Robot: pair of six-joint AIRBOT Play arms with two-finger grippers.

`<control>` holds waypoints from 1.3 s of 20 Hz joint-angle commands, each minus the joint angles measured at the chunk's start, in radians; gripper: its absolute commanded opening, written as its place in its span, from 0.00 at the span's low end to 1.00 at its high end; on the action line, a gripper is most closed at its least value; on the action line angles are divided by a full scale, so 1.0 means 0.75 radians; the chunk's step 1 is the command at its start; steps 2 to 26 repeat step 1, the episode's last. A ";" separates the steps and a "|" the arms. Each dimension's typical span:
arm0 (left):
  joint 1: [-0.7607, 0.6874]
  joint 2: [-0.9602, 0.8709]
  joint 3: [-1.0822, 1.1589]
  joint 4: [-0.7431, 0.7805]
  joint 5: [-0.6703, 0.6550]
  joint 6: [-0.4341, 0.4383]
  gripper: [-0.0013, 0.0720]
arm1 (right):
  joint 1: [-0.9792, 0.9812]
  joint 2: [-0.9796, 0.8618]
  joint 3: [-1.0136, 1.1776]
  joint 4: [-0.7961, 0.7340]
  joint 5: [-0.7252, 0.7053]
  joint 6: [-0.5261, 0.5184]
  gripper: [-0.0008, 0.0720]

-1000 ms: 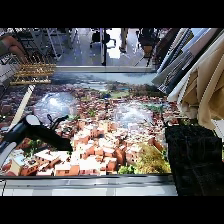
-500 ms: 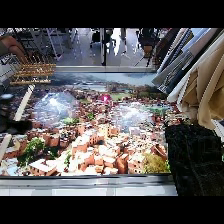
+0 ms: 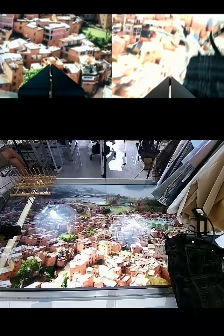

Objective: Fold the clothes and pants, and hang the long-sleeved shirts on hangers.

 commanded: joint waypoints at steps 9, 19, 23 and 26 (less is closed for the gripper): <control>0.002 0.005 0.002 0.008 0.013 -0.004 0.04 | 0.076 0.002 0.002 -0.074 -0.159 -0.100 0.09; 0.002 0.005 0.002 0.008 0.013 -0.004 0.04 | 0.076 0.002 0.002 -0.074 -0.159 -0.100 0.09; 0.002 0.005 0.002 0.008 0.013 -0.004 0.04 | 0.076 0.002 0.002 -0.074 -0.159 -0.100 0.09; 0.002 0.005 0.002 0.008 0.013 -0.004 0.04 | 0.076 0.002 0.002 -0.074 -0.159 -0.100 0.09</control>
